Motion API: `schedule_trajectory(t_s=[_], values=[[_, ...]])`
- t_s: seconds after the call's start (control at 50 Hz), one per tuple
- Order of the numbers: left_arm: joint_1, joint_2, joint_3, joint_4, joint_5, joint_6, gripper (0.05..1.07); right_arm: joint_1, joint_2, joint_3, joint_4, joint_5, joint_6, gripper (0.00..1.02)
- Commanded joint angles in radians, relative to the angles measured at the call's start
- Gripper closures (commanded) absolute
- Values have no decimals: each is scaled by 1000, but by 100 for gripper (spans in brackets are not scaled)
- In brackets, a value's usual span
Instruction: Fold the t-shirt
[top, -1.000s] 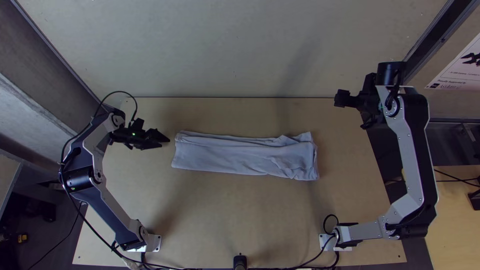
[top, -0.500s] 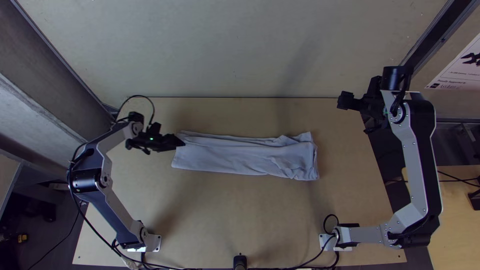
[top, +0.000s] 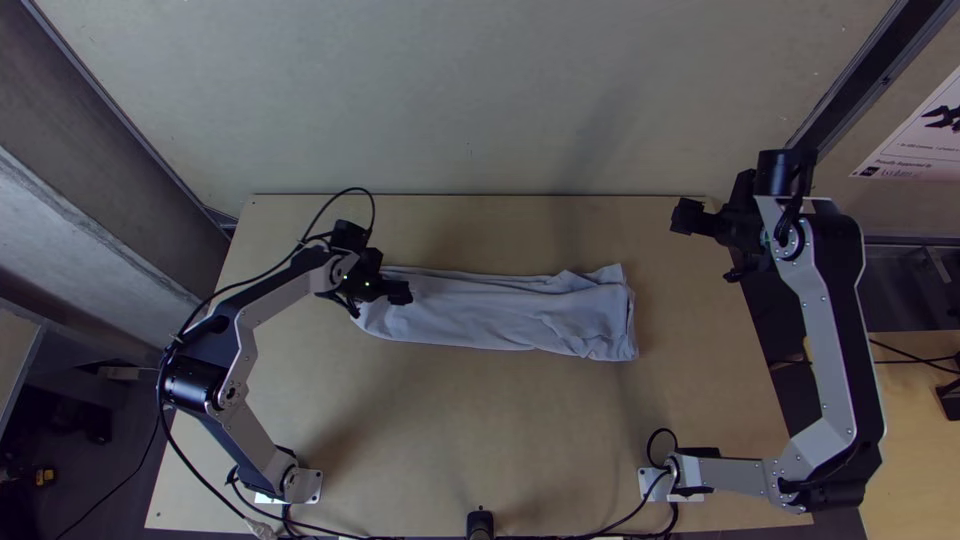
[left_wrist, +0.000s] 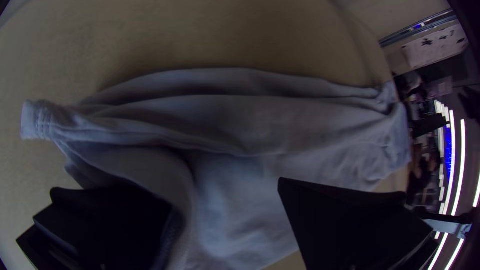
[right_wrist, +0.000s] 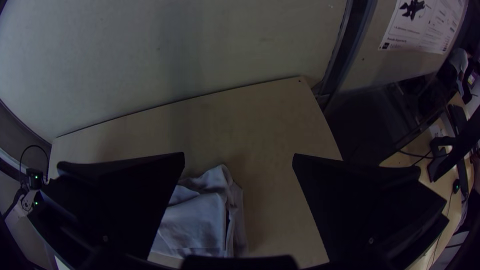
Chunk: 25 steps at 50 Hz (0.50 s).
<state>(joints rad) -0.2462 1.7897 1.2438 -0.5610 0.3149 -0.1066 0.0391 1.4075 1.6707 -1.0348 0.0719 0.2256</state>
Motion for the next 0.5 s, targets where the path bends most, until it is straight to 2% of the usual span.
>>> schedule_trajectory(t_s=[0.0,0.02,0.04,0.24,0.48], values=[[-45,37,-52,-22,-62,-53,80,13,-39,-57,5,8,34,3],[-47,34,-50,-14,-79,-56,99,16,-44,-68,5,8,35,3],[-47,31,-50,-13,-94,-62,106,22,-47,-78,5,8,37,3],[18,-33,-52,-50,-105,-45,105,48,-96,-163,44,9,57,3],[182,-99,-41,-134,-103,56,105,48,-128,-235,116,9,55,3]])
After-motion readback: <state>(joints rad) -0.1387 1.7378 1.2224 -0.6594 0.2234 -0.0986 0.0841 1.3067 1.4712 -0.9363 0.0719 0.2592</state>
